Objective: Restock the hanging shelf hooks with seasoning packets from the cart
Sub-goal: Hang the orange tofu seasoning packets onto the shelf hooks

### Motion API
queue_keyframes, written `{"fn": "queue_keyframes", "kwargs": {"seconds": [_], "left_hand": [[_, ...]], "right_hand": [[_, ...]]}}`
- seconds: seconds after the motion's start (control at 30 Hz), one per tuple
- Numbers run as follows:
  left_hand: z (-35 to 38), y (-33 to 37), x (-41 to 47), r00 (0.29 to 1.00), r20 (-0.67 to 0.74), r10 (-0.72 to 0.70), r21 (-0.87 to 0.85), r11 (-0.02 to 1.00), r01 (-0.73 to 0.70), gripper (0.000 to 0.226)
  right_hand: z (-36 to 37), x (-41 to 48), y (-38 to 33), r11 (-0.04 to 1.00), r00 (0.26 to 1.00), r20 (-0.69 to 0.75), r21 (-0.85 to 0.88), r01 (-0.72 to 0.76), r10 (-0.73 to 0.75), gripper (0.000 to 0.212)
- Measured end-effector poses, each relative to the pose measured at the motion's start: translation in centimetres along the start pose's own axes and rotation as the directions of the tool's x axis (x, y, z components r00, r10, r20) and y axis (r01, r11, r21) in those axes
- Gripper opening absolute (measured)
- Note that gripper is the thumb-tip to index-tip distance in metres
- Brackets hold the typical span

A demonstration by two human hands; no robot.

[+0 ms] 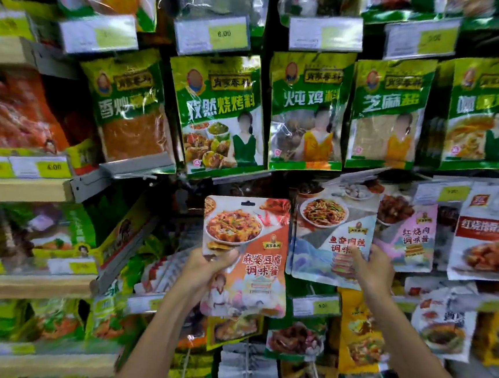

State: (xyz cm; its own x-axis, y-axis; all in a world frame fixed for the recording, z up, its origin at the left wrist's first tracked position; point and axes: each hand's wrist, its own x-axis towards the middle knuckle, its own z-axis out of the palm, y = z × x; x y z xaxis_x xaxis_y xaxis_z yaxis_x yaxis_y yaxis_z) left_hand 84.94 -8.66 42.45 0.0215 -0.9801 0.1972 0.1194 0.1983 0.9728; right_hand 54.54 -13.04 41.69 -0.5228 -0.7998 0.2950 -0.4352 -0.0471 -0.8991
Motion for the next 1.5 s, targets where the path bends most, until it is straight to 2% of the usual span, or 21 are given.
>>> {"fn": "queue_keyframes", "kwargs": {"seconds": [0.1, 0.17, 0.23, 0.3, 0.4, 0.47, 0.67, 0.9, 0.97, 1.07, 1.17, 1.33, 1.5], "left_hand": [[0.4, -0.1, 0.8, 1.0, 0.016, -0.003, -0.077, 0.997, 0.004, 0.02], [0.2, -0.2, 1.2, 1.0, 0.011, -0.004, -0.065, 0.998, 0.004, 0.022], [-0.1, -0.3, 1.8, 1.0, -0.001, -0.002, -0.043, 0.999, 0.002, 0.029], [-0.1, -0.2, 2.4, 1.0, -0.001, 0.003, -0.04, 0.999, -0.003, 0.035], [0.0, 0.3, 3.0, 1.0, 0.009, 0.021, -0.053, 0.998, -0.021, 0.036], [0.1, 0.5, 3.4, 1.0, 0.011, 0.023, -0.065, 0.998, -0.022, 0.038], [0.4, 0.2, 4.3, 0.999, 0.04, 0.004, -0.06, 0.998, -0.002, 0.031], [-0.4, -0.9, 5.5, 1.0, -0.011, -0.014, -0.063, 0.998, 0.013, 0.047], [-0.3, -0.9, 6.0, 0.999, -0.025, -0.04, -0.073, 0.997, 0.039, 0.054], [-0.2, -1.1, 6.6, 0.997, -0.037, -0.067, -0.06, 0.996, 0.065, 0.054], [-0.3, -1.3, 7.1, 0.994, -0.062, -0.085, -0.055, 0.995, 0.082, 0.058], [-0.7, -1.8, 8.4, 0.987, -0.105, -0.119, -0.043, 0.992, 0.115, 0.054], [-0.3, -2.4, 10.0, 0.976, -0.142, -0.163, -0.053, 0.986, 0.157, 0.071]], "right_hand": [[-0.7, -1.3, -0.9, 0.996, 0.993, -0.106, -0.075, 0.05, -0.058, 0.027], [-1.3, -3.1, -2.1, 0.968, 0.948, -0.213, -0.136, 0.209, -0.235, 0.024], [-2.2, -4.8, -4.8, 0.881, 0.829, -0.298, -0.133, 0.455, -0.473, 0.019], [-3.2, -5.3, -8.6, 0.741, 0.668, -0.354, -0.126, 0.66, -0.655, 0.014], [-4.5, -4.0, -14.8, 0.57, 0.473, -0.409, -0.155, 0.807, -0.781, 0.015], [-4.7, -2.8, -18.1, 0.514, 0.405, -0.42, -0.189, 0.836, -0.812, 0.018], [-4.4, -0.8, -23.1, 0.436, 0.309, -0.425, -0.242, 0.867, -0.851, 0.026], [-4.4, 0.8, -25.8, 0.333, 0.211, -0.321, -0.393, 0.857, -0.923, 0.038], [-3.9, 1.4, -26.6, 0.314, 0.211, -0.275, -0.42, 0.851, -0.938, 0.041], [-3.0, 2.5, -27.3, 0.301, 0.224, -0.213, -0.468, 0.831, -0.951, 0.045], [-2.4, 3.6, -28.0, 0.3, 0.215, -0.222, -0.5, 0.813, -0.951, 0.044], [-1.7, 5.1, -28.9, 0.314, 0.249, -0.192, -0.533, 0.786, -0.949, 0.045], [-1.4, 5.3, -28.8, 0.318, 0.238, -0.216, -0.523, 0.791, -0.947, 0.044]]}}
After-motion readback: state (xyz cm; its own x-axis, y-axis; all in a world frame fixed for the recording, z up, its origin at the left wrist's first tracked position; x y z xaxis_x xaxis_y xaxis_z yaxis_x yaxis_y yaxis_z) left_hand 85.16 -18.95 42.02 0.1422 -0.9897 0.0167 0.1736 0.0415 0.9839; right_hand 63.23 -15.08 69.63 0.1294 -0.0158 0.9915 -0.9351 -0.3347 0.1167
